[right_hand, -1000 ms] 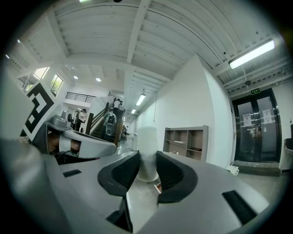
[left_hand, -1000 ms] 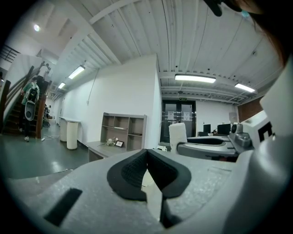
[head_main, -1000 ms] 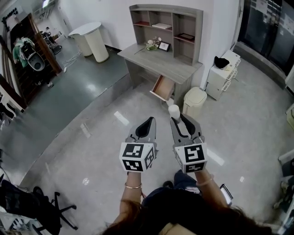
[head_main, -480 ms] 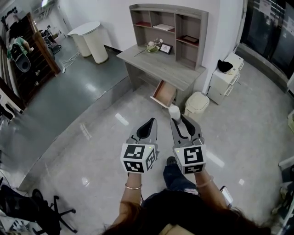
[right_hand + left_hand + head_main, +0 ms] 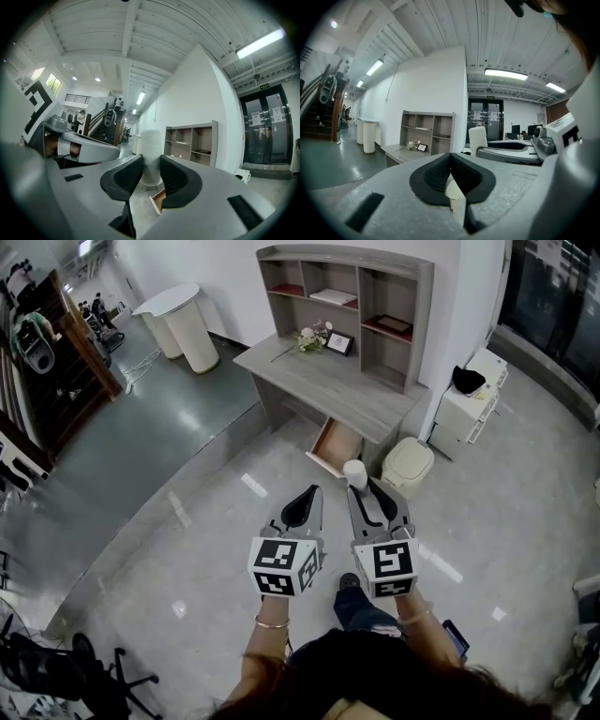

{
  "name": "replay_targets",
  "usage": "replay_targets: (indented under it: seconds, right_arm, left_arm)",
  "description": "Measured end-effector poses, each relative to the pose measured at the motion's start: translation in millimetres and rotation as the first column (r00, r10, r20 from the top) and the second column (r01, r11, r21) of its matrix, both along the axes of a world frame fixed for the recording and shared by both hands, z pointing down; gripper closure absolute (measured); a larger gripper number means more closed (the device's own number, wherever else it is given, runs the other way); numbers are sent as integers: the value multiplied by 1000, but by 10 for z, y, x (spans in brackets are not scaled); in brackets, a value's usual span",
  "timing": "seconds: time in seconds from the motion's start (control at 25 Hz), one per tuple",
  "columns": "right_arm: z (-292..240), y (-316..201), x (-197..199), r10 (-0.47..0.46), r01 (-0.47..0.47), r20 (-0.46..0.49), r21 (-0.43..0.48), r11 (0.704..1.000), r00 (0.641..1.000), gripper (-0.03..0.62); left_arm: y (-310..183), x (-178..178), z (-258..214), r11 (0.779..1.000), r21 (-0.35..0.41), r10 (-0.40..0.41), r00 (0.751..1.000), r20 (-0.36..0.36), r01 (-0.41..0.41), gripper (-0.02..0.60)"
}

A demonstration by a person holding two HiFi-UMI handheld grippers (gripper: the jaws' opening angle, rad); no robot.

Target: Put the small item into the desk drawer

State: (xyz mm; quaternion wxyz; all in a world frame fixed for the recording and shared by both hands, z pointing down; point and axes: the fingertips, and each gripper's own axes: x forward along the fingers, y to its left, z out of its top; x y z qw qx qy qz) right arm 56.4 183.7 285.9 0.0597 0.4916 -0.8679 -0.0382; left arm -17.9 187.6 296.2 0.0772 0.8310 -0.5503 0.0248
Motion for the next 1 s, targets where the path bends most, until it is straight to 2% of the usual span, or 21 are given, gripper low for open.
replay_targets:
  seconds: [0.56, 1.0]
  right_arm:
    - [-22, -1317, -87, -32, 32, -3, 15, 999, 999, 484]
    - [168, -1858, -163, -68, 68, -45, -6, 998, 997, 484]
  left_arm:
    - [-1320, 99, 16, 1000, -2, -1, 1000, -5, 1, 566]
    - [-1760, -16, 235, 999, -36, -38, 999, -10, 38, 566]
